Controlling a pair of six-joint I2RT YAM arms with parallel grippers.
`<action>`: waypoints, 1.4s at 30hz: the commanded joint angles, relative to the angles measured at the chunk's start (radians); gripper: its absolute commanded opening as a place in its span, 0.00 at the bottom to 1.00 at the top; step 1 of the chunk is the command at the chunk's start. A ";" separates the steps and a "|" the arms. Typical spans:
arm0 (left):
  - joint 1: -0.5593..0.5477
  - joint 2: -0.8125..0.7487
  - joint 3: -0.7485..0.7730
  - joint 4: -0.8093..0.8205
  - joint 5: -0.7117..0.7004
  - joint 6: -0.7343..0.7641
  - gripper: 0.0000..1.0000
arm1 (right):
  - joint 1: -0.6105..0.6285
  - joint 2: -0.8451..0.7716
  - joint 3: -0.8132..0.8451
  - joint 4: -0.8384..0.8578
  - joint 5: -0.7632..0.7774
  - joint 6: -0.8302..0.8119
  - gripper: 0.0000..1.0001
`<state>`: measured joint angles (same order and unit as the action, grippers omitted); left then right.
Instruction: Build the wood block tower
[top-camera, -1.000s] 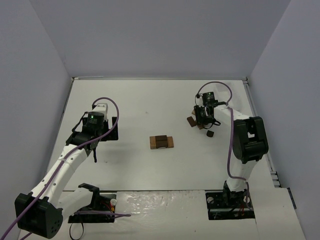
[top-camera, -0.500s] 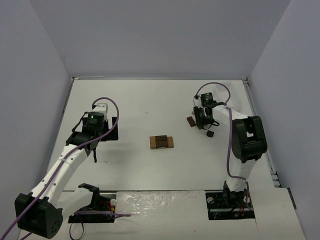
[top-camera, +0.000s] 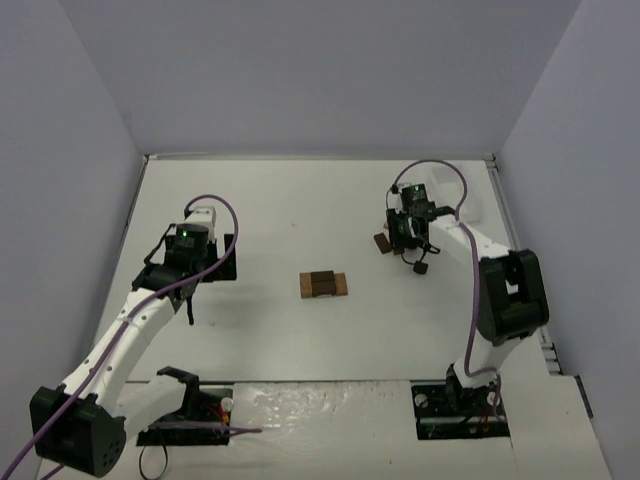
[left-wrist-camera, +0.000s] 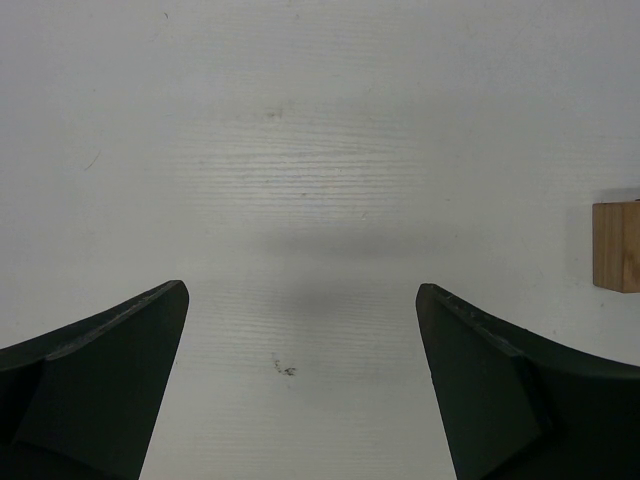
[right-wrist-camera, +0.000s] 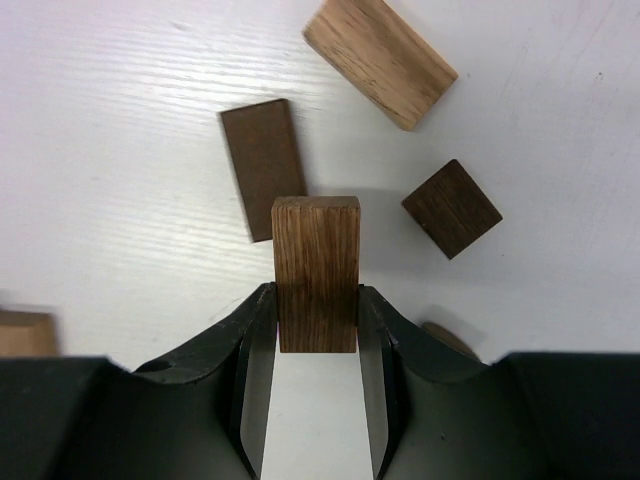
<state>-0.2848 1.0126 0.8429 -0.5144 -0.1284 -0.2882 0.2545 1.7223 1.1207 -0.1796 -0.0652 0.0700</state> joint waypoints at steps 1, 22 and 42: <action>0.006 -0.002 0.031 0.044 -0.004 0.015 0.97 | 0.063 -0.151 -0.024 0.012 0.015 0.153 0.00; 0.006 -0.008 0.031 0.042 -0.004 0.015 0.97 | 0.378 -0.169 -0.109 0.059 0.100 0.487 0.03; 0.006 -0.016 0.028 0.042 -0.004 0.018 0.97 | 0.452 -0.117 -0.137 0.083 0.146 0.543 0.10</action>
<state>-0.2848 1.0126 0.8429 -0.5146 -0.1284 -0.2878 0.6964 1.6088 0.9878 -0.1296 0.0302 0.5884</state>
